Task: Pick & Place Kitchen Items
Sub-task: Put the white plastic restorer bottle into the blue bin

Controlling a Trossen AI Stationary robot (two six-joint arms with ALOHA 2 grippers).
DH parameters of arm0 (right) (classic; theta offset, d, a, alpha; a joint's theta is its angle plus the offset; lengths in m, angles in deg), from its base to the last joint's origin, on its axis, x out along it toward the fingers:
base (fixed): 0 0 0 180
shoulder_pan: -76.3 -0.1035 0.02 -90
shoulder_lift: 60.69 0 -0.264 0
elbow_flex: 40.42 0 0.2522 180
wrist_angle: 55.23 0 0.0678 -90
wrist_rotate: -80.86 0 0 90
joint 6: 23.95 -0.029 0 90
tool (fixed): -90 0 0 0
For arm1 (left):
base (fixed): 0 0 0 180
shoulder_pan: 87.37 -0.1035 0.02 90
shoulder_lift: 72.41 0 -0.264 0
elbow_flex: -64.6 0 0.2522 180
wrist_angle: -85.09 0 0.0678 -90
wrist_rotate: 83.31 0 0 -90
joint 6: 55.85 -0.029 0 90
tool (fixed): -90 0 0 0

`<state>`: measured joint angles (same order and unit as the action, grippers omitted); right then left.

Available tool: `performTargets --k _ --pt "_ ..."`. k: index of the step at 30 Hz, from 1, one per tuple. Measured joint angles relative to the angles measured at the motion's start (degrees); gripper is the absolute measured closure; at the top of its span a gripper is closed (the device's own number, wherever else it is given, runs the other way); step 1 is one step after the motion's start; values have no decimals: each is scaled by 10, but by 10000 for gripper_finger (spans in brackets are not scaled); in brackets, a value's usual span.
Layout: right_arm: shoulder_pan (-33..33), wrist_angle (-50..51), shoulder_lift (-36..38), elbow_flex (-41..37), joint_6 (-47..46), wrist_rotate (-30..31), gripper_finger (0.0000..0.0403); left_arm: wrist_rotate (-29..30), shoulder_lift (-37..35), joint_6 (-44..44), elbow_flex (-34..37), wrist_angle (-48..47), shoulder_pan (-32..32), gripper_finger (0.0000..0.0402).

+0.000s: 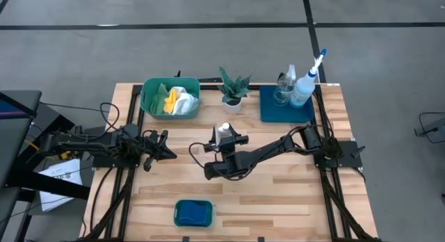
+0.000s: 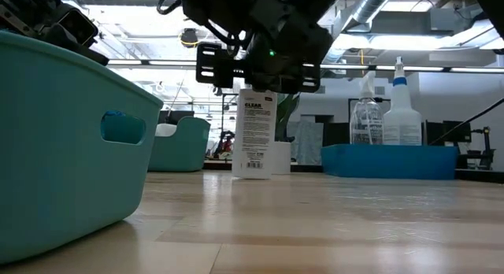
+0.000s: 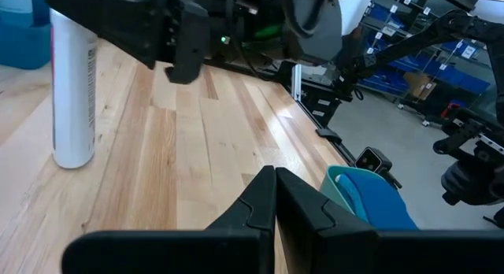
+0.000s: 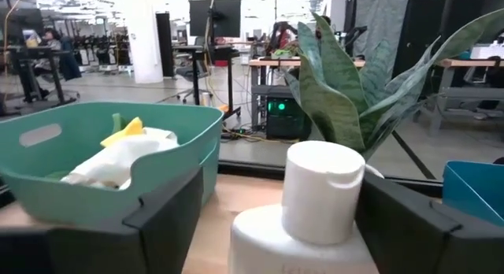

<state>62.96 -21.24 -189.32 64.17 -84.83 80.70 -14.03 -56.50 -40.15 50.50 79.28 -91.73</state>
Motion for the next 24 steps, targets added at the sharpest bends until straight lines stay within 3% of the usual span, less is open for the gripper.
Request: performTargets --k 24 --pt "-49 2 -1 115 74 1 101 1 0 0 0 0 0 399"
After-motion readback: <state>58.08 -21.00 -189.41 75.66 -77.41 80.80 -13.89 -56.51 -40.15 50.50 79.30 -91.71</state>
